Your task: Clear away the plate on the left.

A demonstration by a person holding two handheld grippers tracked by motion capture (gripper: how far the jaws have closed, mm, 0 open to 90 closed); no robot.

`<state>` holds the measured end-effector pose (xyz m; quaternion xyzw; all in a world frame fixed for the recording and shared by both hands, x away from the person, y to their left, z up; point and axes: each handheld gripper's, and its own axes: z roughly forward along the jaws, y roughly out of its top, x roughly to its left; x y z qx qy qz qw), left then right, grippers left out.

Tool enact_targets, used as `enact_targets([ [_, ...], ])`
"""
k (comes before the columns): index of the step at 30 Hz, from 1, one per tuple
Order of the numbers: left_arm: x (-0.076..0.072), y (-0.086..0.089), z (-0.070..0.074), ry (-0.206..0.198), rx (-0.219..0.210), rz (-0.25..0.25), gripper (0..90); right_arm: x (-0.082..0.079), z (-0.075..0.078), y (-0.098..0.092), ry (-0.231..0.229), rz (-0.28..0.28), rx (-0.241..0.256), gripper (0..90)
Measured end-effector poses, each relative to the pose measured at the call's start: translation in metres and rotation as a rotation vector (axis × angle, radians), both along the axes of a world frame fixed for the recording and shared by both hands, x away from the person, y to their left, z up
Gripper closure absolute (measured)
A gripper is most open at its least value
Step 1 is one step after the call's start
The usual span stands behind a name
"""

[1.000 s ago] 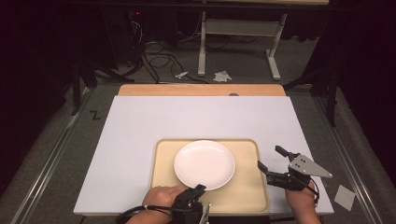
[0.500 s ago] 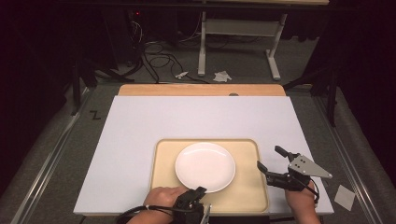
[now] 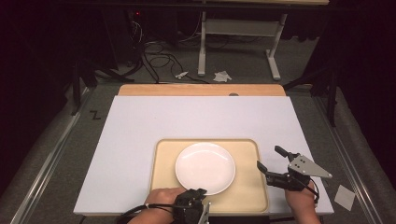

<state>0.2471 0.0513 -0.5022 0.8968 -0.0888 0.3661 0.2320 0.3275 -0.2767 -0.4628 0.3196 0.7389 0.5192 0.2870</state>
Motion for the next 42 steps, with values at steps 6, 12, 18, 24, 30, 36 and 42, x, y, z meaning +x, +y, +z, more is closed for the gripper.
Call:
enact_targets([
  [6, 0.000, 0.000, 0.001, 0.036, -0.012, -0.005, 78.4, 0.000, 0.000, 0.000, 0.001, 0.001, 0.000, 15.7],
  [12, -0.001, -0.001, -0.001, 0.047, 0.005, -0.009, 74.3, 0.000, 0.000, 0.000, 0.005, 0.001, 0.005, 15.8],
  [18, -0.007, -0.001, 0.004, 0.046, -0.024, -0.030, 67.9, 0.000, 0.000, 0.000, 0.000, 0.003, -0.002, 15.7],
  [24, -0.012, 0.005, 0.016, 0.046, -0.082, -0.042, 63.4, -0.001, 0.000, 0.001, 0.003, 0.005, -0.004, 15.7],
  [30, 0.002, 0.019, 0.021, 0.053, -0.139, 0.025, 58.3, 0.000, -0.002, 0.001, 0.014, 0.001, 0.002, 15.7],
  [36, 0.021, 0.043, 0.025, 0.111, -0.270, 0.120, 51.6, 0.001, -0.002, 0.001, 0.016, 0.001, 0.006, 15.7],
  [42, 0.041, 0.072, 0.029, 0.186, -0.379, 0.212, 44.5, 0.001, -0.002, 0.000, 0.011, 0.002, 0.007, 15.7],
])
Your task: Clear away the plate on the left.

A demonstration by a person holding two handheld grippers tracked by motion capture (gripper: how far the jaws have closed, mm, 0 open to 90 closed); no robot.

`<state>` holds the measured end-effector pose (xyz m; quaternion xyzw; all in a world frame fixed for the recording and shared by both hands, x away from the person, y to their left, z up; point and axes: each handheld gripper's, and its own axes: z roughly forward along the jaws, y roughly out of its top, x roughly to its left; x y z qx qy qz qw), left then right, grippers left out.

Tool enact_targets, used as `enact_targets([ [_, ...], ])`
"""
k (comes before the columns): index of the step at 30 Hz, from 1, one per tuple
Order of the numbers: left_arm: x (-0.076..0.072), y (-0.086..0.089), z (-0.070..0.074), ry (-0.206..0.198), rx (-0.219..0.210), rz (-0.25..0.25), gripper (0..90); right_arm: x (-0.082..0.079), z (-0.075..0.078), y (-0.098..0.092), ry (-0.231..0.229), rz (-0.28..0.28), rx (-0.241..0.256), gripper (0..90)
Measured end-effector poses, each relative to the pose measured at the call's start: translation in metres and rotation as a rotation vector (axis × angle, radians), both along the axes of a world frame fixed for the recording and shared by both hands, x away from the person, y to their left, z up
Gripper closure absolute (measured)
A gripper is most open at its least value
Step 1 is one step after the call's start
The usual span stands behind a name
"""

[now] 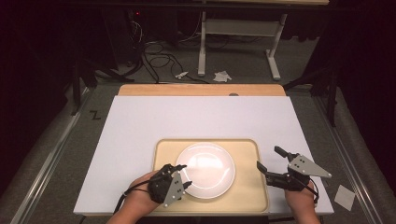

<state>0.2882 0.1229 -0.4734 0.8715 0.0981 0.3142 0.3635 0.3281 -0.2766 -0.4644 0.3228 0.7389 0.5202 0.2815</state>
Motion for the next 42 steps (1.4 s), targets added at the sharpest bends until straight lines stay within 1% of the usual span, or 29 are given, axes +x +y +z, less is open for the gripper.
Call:
enact_targets([
  [1, 0.004, 0.006, 0.001, 0.023, -0.020, 0.017, 44.6, 0.000, 0.000, 0.000, -0.003, 0.000, -0.003, 15.7],
  [2, 0.007, 0.012, 0.002, 0.046, -0.048, 0.035, 44.4, 0.000, 0.000, 0.000, 0.000, -0.003, 0.000, 15.7],
  [5, 0.017, 0.030, 0.006, 0.094, -0.151, 0.081, 42.2, 0.000, 0.001, -0.001, -0.002, -0.005, 0.000, 15.7],
  [6, 0.022, 0.042, 0.008, 0.121, -0.213, 0.109, 41.2, -0.001, 0.001, -0.001, 0.000, -0.006, 0.004, 15.7],
  [7, 0.023, 0.048, 0.009, 0.132, -0.243, 0.126, 39.3, -0.001, 0.001, -0.001, 0.000, -0.007, 0.005, 15.8],
  [8, 0.026, 0.057, 0.011, 0.142, -0.279, 0.153, 39.3, -0.001, 0.001, -0.001, -0.001, -0.006, 0.001, 15.7],
  [11, 0.028, 0.077, 0.014, 0.130, -0.322, 0.207, 36.8, -0.001, 0.001, -0.001, 0.000, -0.005, 0.003, 15.7],
  [12, 0.029, 0.085, 0.015, 0.128, -0.343, 0.229, 35.3, -0.001, 0.001, -0.001, 0.000, -0.005, 0.003, 15.7],
  [15, 0.031, 0.102, 0.016, 0.132, -0.389, 0.270, 30.1, -0.001, 0.001, -0.001, 0.000, -0.006, 0.003, 15.7],
  [18, 0.033, 0.124, 0.019, 0.138, -0.465, 0.329, 24.2, -0.001, 0.001, 0.000, 0.002, -0.006, 0.003, 15.7],
  [19, 0.034, 0.128, 0.019, 0.137, -0.483, 0.346, 21.6, -0.001, 0.001, 0.000, -0.002, -0.003, -0.001, 15.7],
  [20, 0.034, 0.136, 0.020, 0.135, -0.517, 0.375, 18.9, -0.001, 0.001, 0.000, 0.004, -0.005, 0.003, 15.7],
  [21, 0.034, 0.142, 0.021, 0.134, -0.541, 0.402, 14.5, -0.001, 0.001, 0.000, 0.000, -0.004, 0.001, 15.7],
  [23, 0.034, 0.151, 0.023, 0.129, -0.578, 0.454, 6.9, -0.002, 0.001, 0.000, 0.003, -0.007, 0.003, 15.7],
  [24, 0.034, 0.153, 0.024, 0.132, -0.591, 0.473, 2.1, -0.001, 0.001, 0.000, -0.002, -0.005, 0.000, 15.7],
  [25, 0.033, 0.153, 0.025, 0.129, -0.596, 0.477, 0.1, -0.002, 0.001, 0.000, 0.006, -0.009, 0.002, 15.7],
  [27, 0.031, 0.149, 0.026, 0.105, -0.582, 0.468, 0.1, -0.001, 0.001, 0.000, 0.003, -0.005, -0.006, 15.7],
  [29, 0.030, 0.142, 0.027, 0.097, -0.574, 0.453, 0.1, -0.001, 0.000, 0.002, 0.000, -0.002, -0.006, 15.7],
  [31, 0.030, 0.137, 0.026, 0.092, -0.557, 0.447, 0.1, -0.001, 0.001, 0.002, 0.000, -0.002, -0.014, 15.8],
  [32, 0.031, 0.136, 0.025, 0.094, -0.544, 0.443, 0.1, -0.001, 0.001, 0.002, 0.001, -0.001, -0.014, 15.7],
  [33, 0.032, 0.136, 0.024, 0.098, -0.540, 0.443, 0.1, -0.001, 0.001, 0.002, 0.003, -0.004, -0.014, 15.7],
  [36, 0.033, 0.137, 0.022, 0.113, -0.548, 0.446, 0.1, 0.000, 0.001, 0.001, 0.000, -0.005, -0.009, 15.7],
  [42, 0.031, 0.136, 0.022, 0.110, -0.543, 0.443, 0.1, -0.001, 0.001, 0.001, -0.002, -0.002, -0.007, 15.7],
])
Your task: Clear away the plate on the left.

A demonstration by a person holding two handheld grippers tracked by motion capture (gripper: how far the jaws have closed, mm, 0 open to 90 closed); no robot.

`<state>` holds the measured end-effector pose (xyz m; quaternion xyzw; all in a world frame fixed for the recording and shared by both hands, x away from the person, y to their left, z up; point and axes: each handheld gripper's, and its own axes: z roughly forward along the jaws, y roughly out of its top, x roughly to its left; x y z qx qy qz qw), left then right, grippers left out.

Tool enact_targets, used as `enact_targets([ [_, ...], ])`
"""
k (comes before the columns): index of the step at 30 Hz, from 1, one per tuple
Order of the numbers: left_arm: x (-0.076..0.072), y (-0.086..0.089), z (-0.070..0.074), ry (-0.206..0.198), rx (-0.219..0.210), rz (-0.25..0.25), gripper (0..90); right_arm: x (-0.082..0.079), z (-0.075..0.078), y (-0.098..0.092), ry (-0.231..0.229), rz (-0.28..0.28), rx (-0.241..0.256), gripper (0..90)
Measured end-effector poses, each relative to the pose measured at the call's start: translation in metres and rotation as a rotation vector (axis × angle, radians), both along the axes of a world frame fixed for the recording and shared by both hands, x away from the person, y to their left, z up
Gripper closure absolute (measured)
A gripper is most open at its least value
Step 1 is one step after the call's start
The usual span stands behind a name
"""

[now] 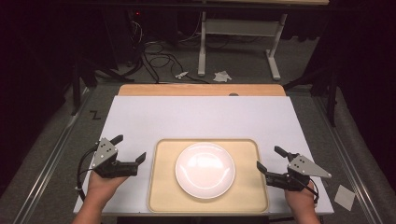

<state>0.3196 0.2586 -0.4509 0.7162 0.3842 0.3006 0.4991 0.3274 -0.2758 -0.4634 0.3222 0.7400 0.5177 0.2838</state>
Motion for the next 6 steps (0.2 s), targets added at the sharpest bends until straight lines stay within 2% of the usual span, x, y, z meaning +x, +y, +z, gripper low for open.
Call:
enact_targets([
  [6, 0.0002, -0.0018, -0.0009, 0.001, 0.023, -0.003, 0.1, 0.0003, 0.0005, -0.0003, -0.006, 0.000, -0.006, 15.7],
])
